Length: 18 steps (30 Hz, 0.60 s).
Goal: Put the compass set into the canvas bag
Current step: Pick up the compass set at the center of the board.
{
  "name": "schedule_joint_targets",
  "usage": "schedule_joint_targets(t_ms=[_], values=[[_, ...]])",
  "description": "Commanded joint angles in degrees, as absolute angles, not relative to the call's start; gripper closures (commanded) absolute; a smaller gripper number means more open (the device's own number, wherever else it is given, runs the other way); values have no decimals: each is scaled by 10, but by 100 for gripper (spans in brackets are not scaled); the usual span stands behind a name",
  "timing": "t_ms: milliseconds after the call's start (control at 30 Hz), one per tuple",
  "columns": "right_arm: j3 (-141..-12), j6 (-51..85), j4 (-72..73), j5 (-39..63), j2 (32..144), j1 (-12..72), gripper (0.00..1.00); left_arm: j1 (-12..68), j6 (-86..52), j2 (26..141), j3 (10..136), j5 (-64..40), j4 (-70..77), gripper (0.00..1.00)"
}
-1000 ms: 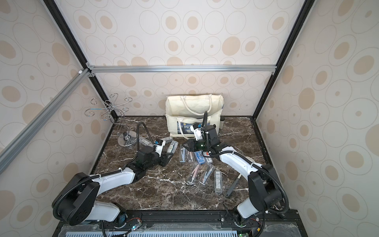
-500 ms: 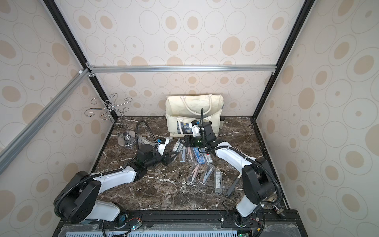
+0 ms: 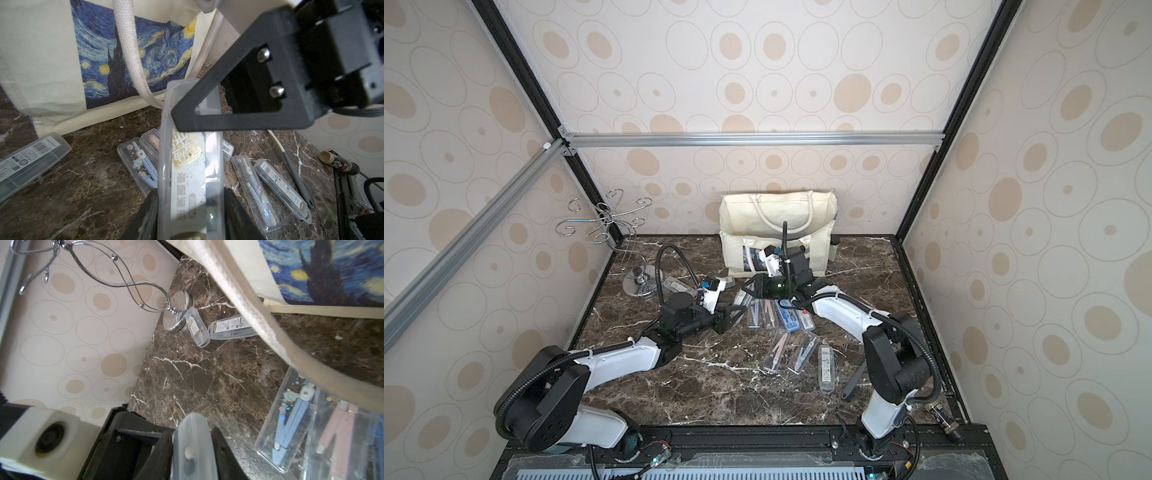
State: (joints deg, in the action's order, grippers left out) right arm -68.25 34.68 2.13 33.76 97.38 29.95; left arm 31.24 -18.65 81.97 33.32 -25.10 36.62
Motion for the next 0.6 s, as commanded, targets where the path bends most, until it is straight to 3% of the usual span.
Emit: schedule_joint_targets(t_ms=[0, 167, 233, 300, 333, 367, 567], values=[[-683, 364, 44, 351, 981, 302, 73, 315, -192, 822, 337, -247, 406, 59], [-679, 366, 51, 352, 981, 303, 79, 315, -194, 822, 333, -237, 407, 57], [-679, 365, 51, 354, 980, 303, 79, 315, -194, 821, 331, -235, 409, 53], [-679, 364, 51, 353, 980, 302, 80, 315, -197, 821, 328, -234, 412, 39], [-679, 363, 51, 352, 980, 302, 80, 315, -197, 821, 326, -232, 413, 23], [-679, 361, 49, 350, 979, 303, 80, 315, -198, 821, 325, -231, 414, 1], [-696, 319, -2, 309, 954, 304, 81, 314, -178, 794, 305, -223, 404, 0]])
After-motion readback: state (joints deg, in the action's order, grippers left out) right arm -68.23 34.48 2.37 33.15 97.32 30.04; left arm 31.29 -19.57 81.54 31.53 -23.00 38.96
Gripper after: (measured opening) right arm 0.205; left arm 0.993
